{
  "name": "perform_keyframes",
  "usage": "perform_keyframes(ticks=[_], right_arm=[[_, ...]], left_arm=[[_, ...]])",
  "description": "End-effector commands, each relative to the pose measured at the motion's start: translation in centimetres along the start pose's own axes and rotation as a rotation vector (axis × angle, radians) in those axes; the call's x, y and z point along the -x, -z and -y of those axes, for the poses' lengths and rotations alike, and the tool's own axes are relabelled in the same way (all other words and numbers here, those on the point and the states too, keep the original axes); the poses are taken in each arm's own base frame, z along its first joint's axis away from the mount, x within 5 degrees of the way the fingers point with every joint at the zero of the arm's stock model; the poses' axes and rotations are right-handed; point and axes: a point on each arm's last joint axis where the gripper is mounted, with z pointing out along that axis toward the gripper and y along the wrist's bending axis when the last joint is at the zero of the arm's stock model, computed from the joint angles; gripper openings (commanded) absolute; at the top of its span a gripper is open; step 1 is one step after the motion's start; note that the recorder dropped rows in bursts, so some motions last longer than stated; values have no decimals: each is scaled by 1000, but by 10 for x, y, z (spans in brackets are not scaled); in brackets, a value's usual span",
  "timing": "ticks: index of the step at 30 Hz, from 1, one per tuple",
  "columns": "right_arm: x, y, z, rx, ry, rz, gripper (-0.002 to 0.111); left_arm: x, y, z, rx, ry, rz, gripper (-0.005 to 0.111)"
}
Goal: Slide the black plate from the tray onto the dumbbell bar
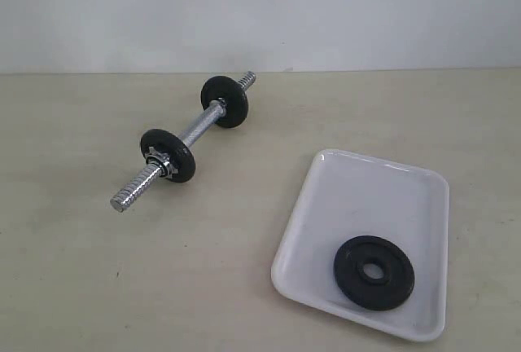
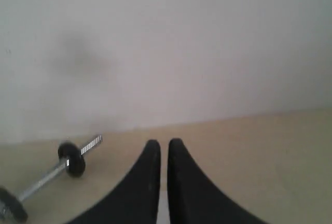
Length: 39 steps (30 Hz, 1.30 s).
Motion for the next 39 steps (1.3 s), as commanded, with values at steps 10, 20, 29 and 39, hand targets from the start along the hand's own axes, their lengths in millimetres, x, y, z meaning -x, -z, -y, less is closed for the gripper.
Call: perform_keyframes(ticks=[10,20,29,39], right_arm=[[12,-10,0,-1,-60,48,2],[26,-8,1,-2,-176,185,2],[26,-8,1,-4,-178,192,2],[51,-24,2,-56,70,224,2]], left_arm=[[2,0,1,-15,181,6,4],[2,0,1,-14,93,6,4],[2,0,1,-14,91,6,4],[41,10,1,-20,79,105,4]])
